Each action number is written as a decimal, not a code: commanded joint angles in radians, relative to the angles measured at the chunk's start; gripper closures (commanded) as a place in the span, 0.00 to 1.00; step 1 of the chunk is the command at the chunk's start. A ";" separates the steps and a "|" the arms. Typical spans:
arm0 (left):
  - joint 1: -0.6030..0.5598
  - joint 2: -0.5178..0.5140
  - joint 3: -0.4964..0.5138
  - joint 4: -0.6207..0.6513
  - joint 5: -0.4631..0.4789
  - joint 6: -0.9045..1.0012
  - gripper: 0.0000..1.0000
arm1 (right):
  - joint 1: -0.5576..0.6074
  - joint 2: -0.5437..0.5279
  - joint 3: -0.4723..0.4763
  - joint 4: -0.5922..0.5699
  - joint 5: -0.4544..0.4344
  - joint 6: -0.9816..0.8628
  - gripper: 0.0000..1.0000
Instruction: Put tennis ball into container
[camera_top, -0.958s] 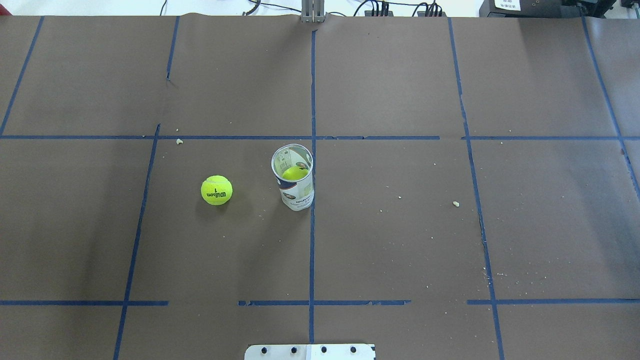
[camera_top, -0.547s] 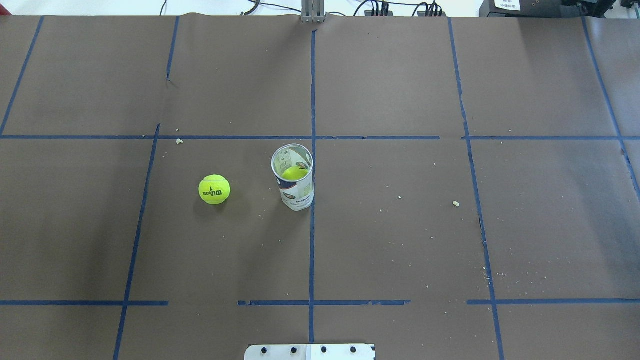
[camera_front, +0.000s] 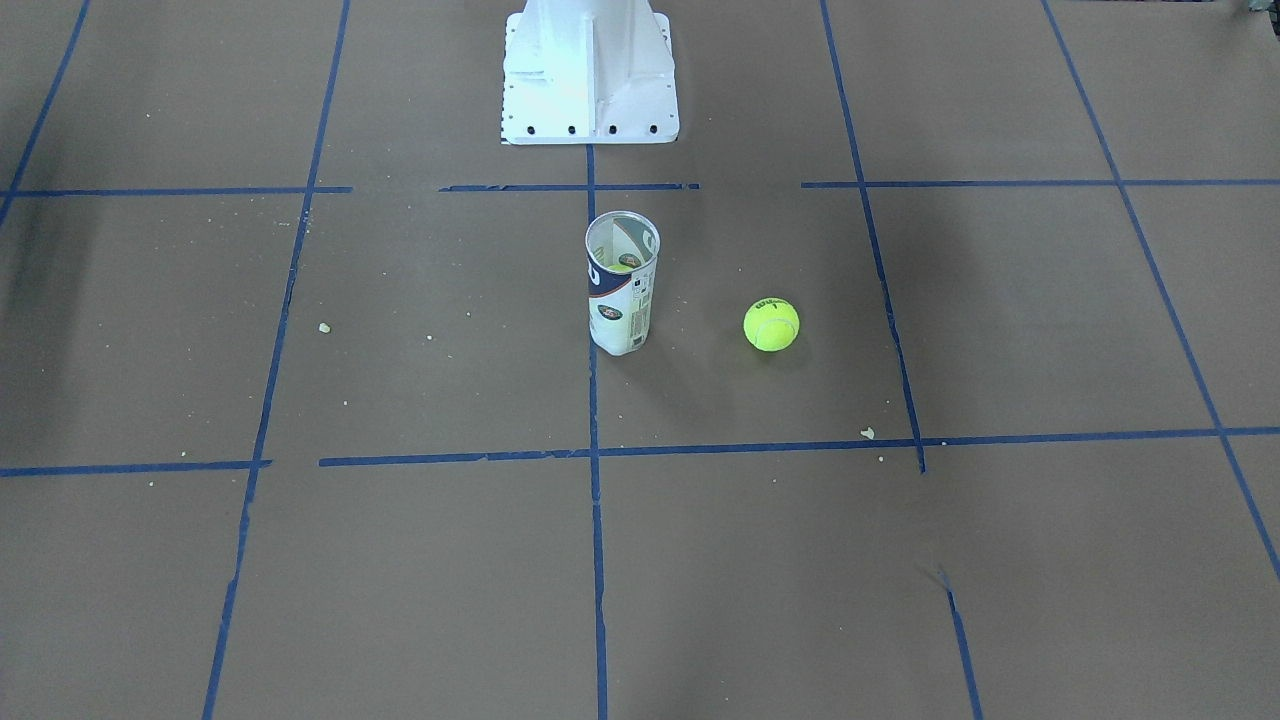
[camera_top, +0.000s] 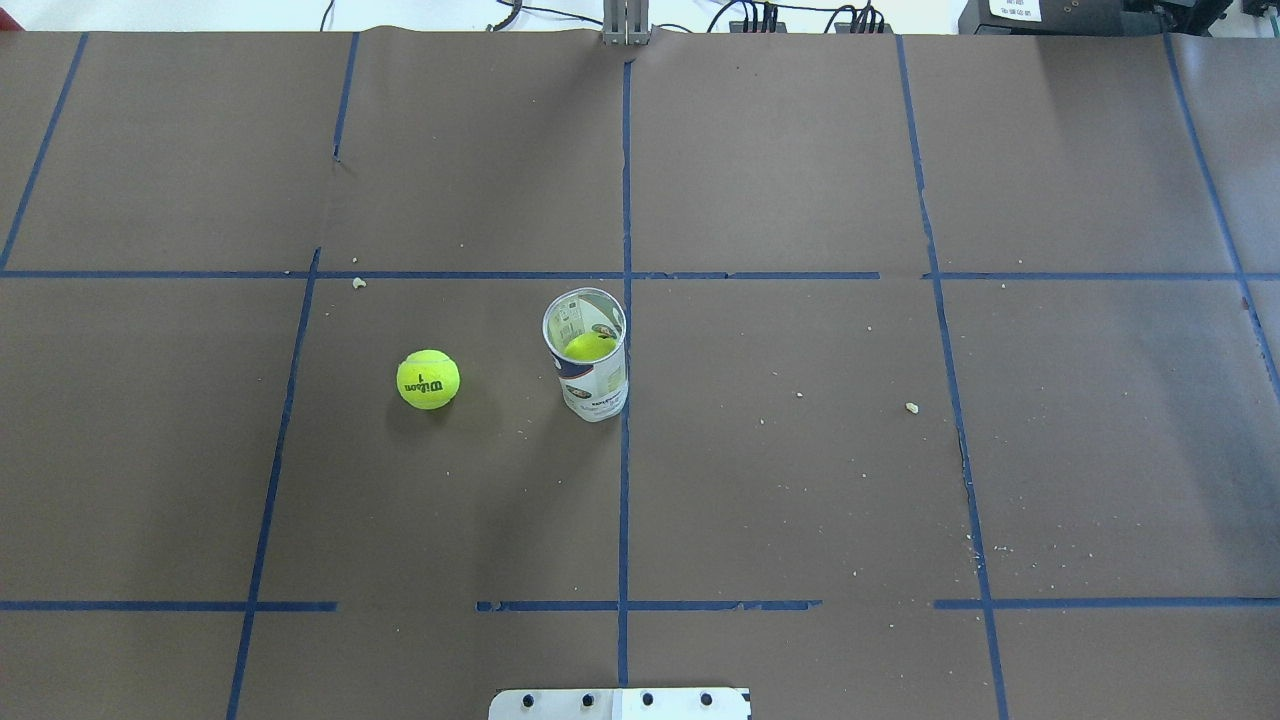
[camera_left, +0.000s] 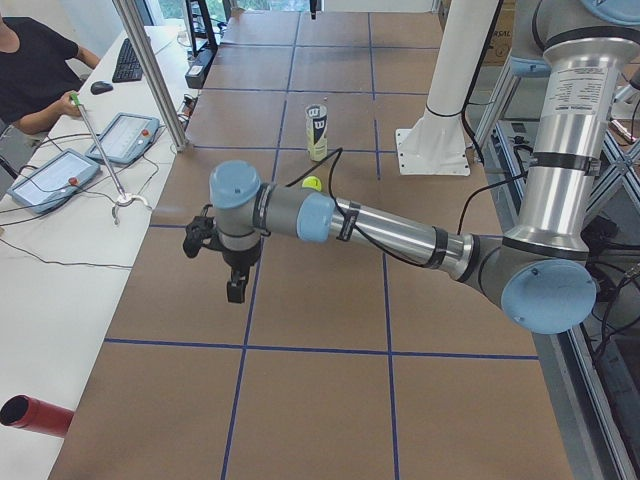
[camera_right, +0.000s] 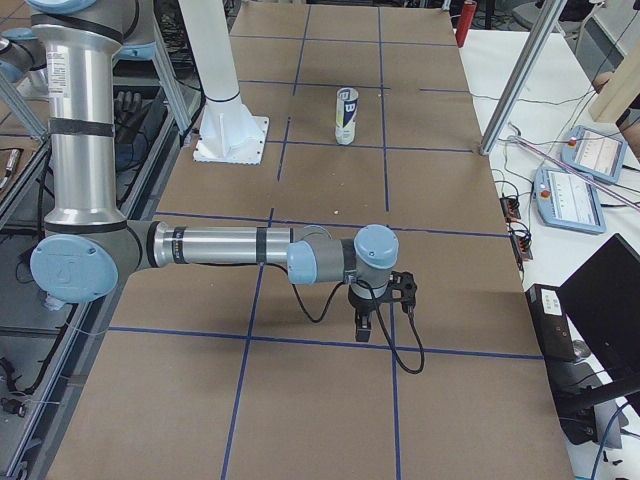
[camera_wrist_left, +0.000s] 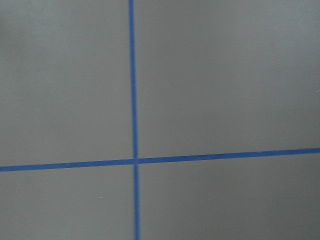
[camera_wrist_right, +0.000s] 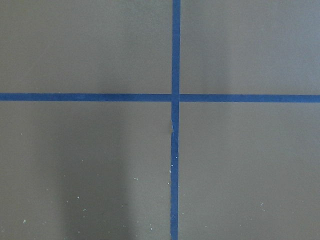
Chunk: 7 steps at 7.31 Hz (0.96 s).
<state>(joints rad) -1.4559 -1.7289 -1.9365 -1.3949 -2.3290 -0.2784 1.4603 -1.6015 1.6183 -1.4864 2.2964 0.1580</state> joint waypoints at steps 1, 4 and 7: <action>0.154 -0.014 -0.169 0.016 -0.003 -0.203 0.00 | 0.000 0.000 0.000 0.000 0.000 0.000 0.00; 0.417 -0.186 -0.084 0.014 0.118 -0.387 0.00 | 0.000 0.000 0.000 0.000 0.000 0.000 0.00; 0.625 -0.210 -0.016 -0.150 0.225 -0.674 0.00 | 0.000 0.000 0.000 0.000 0.000 0.000 0.00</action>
<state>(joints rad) -0.9195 -1.9352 -1.9779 -1.4545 -2.1622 -0.8055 1.4603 -1.6015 1.6183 -1.4864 2.2964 0.1580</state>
